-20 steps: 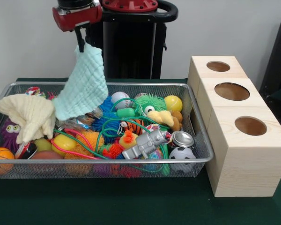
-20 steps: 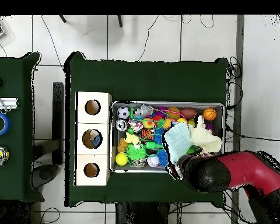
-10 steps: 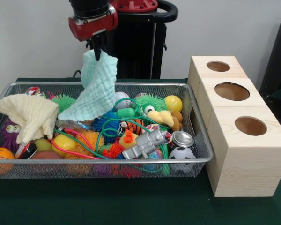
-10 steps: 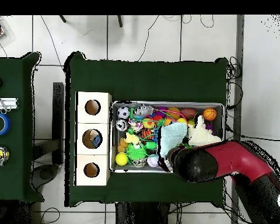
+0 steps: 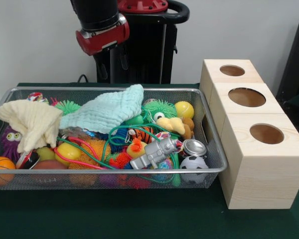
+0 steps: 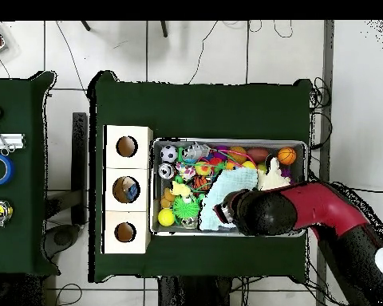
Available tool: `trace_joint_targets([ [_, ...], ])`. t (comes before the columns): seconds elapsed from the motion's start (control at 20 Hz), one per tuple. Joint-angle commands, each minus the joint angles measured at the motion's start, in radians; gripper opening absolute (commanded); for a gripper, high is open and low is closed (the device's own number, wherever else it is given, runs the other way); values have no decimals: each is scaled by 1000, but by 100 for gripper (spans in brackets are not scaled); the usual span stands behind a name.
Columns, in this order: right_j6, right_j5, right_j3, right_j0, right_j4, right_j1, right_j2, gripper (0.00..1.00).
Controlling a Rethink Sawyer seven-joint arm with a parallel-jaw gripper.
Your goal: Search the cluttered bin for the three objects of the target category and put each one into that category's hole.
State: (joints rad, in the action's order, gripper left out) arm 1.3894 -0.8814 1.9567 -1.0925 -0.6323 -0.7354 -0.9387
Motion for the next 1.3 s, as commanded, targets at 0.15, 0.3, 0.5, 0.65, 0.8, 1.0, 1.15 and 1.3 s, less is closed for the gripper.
trace_joint_targets([
  [0.15,-165,-79,-116,39,10,31,-6,100],
  [0.3,-132,-93,-120,56,22,18,8,100],
  [0.5,-50,-72,-67,71,55,-39,16,100],
  [0.65,27,0,-4,83,60,-64,30,100],
  [0.8,97,89,60,101,41,-69,54,100],
  [1.0,146,196,126,101,12,-76,82,100],
  [1.15,150,256,145,102,-5,-49,109,100],
  [1.3,162,316,160,113,-17,-29,144,100],
])
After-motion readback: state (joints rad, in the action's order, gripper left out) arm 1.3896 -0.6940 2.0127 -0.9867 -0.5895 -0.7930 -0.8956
